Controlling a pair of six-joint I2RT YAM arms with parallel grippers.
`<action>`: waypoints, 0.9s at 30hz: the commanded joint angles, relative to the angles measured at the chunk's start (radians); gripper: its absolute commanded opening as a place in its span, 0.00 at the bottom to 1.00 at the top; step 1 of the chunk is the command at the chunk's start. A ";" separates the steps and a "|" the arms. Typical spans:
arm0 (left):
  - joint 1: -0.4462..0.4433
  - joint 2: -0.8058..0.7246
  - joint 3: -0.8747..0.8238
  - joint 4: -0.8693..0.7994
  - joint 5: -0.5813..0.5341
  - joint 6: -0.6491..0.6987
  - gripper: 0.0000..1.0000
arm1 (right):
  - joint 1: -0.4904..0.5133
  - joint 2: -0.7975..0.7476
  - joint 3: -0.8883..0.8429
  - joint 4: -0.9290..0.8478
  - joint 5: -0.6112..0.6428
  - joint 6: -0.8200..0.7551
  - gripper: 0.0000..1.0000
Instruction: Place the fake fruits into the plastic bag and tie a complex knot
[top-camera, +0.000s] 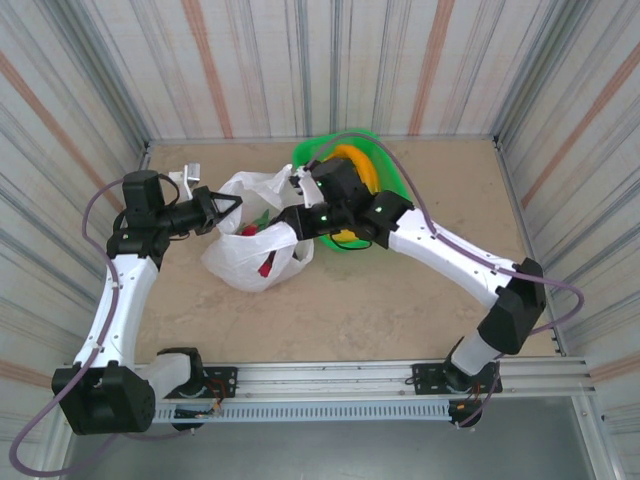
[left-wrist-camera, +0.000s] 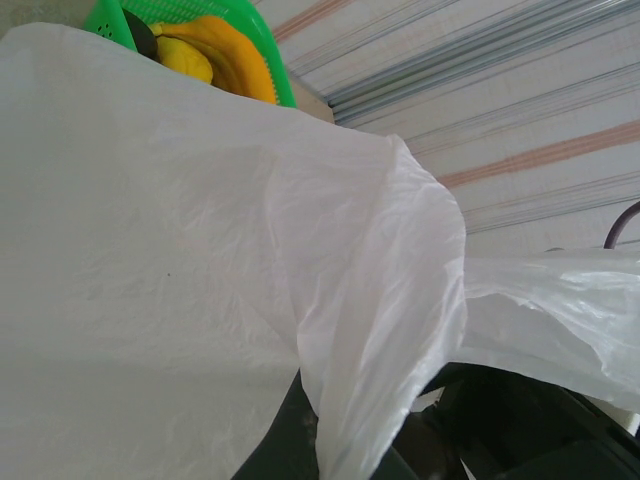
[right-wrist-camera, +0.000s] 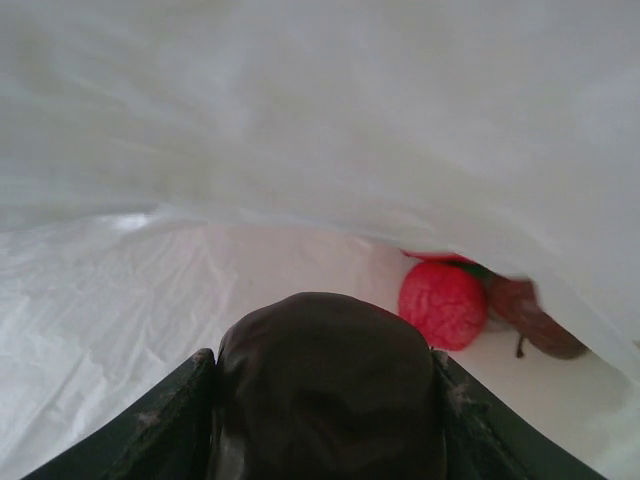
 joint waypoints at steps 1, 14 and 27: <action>0.005 -0.012 0.006 0.013 0.012 -0.007 0.00 | 0.016 0.055 0.065 0.044 -0.028 0.007 0.54; 0.005 -0.023 0.006 -0.002 0.003 0.005 0.00 | 0.045 0.216 0.166 0.049 -0.049 0.004 0.54; 0.006 -0.021 0.002 0.003 0.005 0.002 0.00 | 0.042 0.219 0.160 0.040 -0.035 -0.002 0.64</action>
